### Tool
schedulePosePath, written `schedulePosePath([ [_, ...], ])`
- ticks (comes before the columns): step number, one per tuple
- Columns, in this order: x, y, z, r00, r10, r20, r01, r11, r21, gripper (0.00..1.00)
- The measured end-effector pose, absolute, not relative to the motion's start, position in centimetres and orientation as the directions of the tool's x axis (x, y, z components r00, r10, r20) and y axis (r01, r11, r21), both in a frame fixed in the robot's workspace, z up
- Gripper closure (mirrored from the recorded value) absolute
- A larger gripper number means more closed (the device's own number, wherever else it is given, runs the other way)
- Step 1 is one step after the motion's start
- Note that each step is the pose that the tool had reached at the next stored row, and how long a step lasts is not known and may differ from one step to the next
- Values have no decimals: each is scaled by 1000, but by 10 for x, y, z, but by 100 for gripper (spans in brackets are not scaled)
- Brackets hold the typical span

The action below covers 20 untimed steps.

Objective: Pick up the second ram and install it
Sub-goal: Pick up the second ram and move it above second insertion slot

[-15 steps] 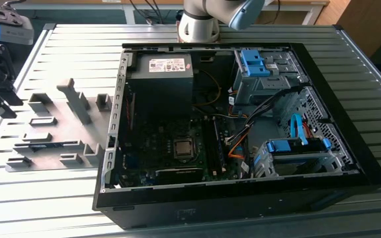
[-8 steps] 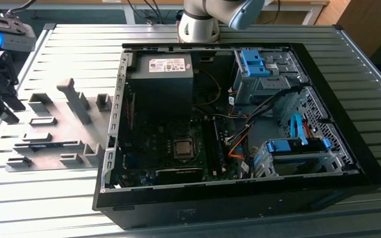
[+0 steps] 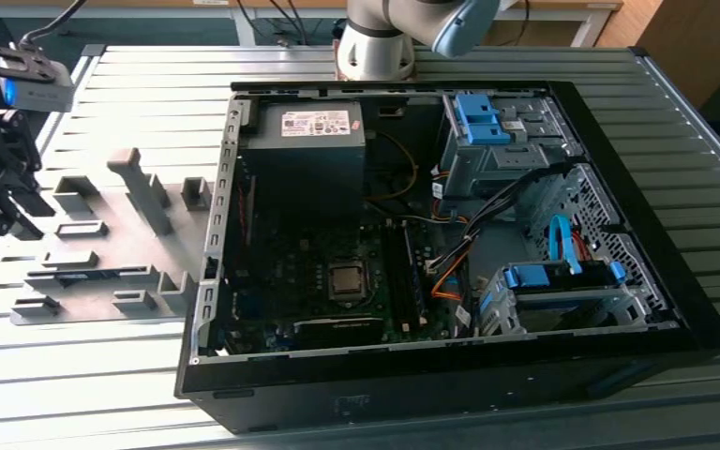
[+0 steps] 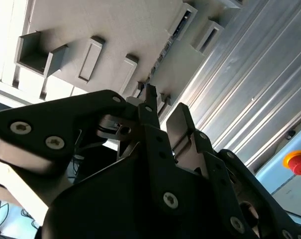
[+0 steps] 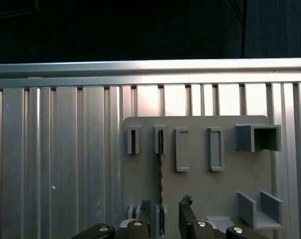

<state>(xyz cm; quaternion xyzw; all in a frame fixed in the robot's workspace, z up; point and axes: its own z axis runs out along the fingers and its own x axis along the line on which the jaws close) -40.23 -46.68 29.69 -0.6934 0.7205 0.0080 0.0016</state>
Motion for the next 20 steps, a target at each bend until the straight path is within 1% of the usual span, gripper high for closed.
schedulePosePath([
  [4,-404,-467,290,-38,-999,-13,-999,38,5,63],
  [5,-404,-467,288,-38,-999,-14,-999,38,3,57],
  [10,-404,-467,284,-38,-999,-11,-999,38,-2,57],
  [20,-404,-467,266,-38,-999,-11,-999,38,-2,57],
])
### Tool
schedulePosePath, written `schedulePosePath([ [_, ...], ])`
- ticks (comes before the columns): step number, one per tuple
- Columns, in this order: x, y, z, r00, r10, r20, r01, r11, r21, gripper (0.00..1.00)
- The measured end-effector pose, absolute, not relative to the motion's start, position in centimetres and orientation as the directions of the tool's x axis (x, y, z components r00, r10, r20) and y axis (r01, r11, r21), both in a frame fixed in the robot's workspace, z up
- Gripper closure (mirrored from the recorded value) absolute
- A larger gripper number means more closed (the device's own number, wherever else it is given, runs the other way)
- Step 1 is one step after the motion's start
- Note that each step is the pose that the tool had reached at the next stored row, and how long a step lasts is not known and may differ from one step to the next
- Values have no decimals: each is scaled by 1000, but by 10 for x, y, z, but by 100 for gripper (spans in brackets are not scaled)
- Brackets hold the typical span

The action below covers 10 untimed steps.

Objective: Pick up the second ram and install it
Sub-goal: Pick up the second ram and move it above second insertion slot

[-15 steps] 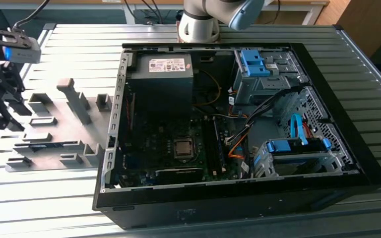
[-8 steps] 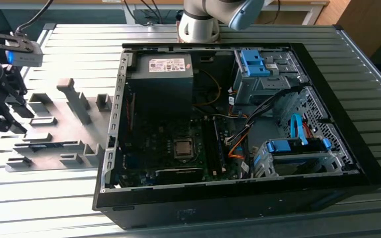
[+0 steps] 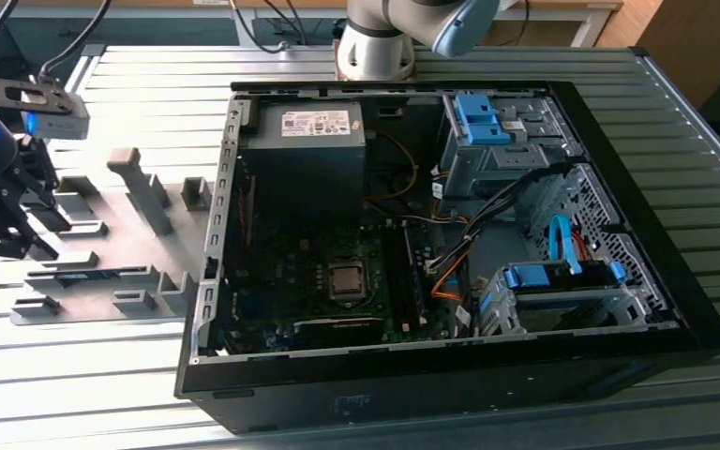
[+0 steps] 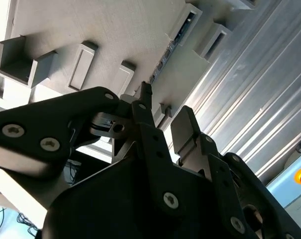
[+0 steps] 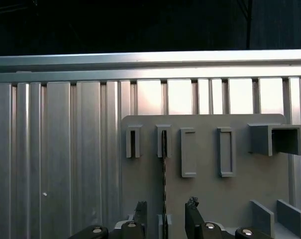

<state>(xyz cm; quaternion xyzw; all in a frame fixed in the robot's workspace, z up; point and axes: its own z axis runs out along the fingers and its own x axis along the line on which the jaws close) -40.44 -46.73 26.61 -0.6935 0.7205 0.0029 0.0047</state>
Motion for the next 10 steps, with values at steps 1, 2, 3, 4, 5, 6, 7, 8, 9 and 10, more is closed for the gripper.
schedulePosePath([
  [1,-404,-467,264,-38,-999,-11,-999,38,-2,57],
  [2,-404,-467,263,-38,-999,-11,-999,38,-2,57],
  [3,-404,-467,261,-38,-999,-11,-999,38,-2,57],
  [4,-404,-467,259,-38,-999,-11,-999,38,-2,57],
  [5,-404,-467,257,-38,-999,-11,-999,38,-2,57],
  [6,-404,-467,255,-38,-999,-11,-999,38,-2,57],
  [7,-404,-467,253,-38,-999,-11,-999,38,-2,57],
  [8,-404,-467,252,-38,-999,-11,-999,38,-2,57],
  [9,-404,-467,250,-38,-999,-11,-999,38,-2,57],
  [10,-404,-467,248,-38,-999,-11,-999,38,-2,57],
])
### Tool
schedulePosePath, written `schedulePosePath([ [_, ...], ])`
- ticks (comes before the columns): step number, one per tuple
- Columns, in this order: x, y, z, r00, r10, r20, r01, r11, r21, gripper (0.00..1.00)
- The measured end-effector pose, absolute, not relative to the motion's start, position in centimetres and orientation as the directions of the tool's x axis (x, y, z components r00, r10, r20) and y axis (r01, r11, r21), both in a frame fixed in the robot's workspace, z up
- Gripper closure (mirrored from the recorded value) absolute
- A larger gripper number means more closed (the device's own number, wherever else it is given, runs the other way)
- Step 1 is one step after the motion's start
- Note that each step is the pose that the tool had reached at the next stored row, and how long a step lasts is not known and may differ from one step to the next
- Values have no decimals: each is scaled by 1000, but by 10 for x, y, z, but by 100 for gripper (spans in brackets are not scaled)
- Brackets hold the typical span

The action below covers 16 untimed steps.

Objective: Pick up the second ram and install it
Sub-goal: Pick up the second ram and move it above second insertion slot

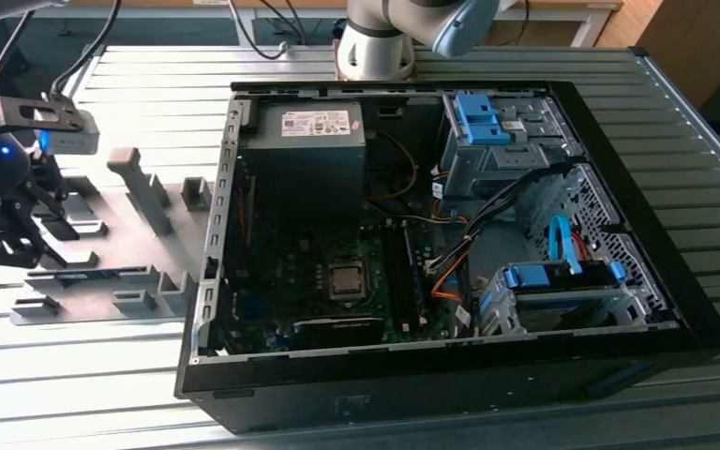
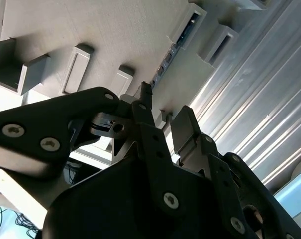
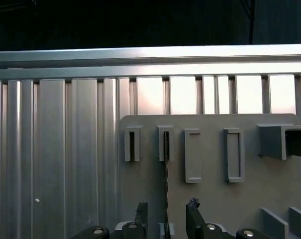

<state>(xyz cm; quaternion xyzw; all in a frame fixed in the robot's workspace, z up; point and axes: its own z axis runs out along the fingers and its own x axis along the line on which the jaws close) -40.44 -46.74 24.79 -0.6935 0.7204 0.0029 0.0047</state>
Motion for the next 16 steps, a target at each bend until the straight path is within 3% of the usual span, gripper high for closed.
schedulePosePath([
  [15,-406,-467,226,-38,-999,-11,-999,38,-3,58],
  [16,-406,-467,224,-38,-999,-11,-999,38,-3,65],
])
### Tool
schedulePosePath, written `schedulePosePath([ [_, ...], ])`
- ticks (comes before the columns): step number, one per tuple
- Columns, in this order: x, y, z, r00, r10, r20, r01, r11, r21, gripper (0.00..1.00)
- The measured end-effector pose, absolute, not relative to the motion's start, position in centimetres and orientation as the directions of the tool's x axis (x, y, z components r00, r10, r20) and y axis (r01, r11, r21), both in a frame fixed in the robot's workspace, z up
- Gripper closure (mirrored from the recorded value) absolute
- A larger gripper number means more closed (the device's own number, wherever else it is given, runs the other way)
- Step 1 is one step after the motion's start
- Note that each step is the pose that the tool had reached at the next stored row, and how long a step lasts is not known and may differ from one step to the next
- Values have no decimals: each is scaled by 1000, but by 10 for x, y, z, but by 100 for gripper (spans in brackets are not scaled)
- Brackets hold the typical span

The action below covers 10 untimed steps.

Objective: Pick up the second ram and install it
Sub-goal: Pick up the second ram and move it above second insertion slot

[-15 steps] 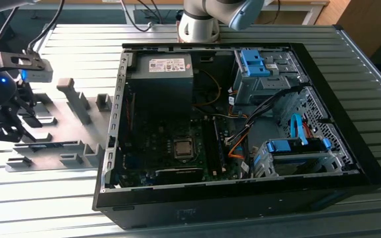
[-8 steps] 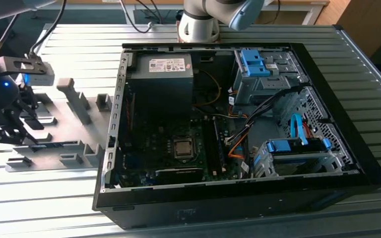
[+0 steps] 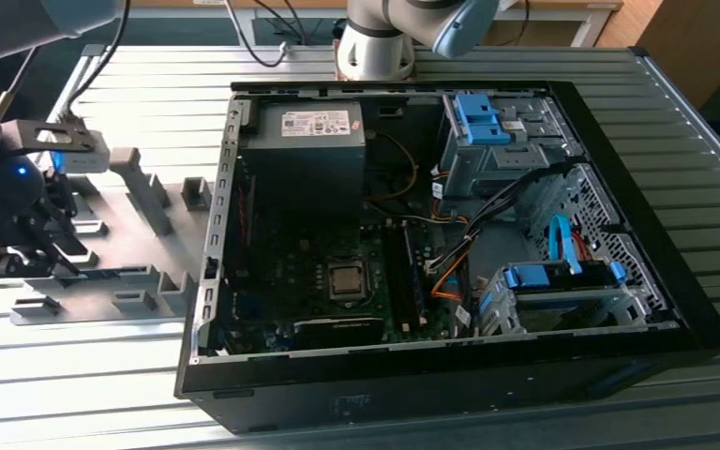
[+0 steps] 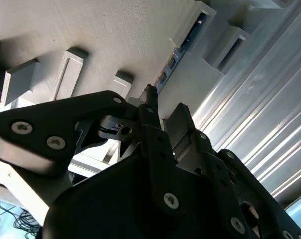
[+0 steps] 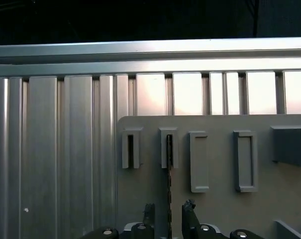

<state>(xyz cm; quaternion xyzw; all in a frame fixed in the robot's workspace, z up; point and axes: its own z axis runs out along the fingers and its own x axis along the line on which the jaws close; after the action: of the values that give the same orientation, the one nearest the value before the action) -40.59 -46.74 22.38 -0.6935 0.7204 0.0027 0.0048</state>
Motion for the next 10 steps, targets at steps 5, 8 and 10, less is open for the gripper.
schedulePosePath([
  [5,-406,-467,217,-38,-999,-11,-999,38,-3,65],
  [8,-406,-467,215,-38,-999,-11,-999,38,-3,65],
  [10,-406,-467,214,-38,-999,-11,-999,38,-3,65],
])
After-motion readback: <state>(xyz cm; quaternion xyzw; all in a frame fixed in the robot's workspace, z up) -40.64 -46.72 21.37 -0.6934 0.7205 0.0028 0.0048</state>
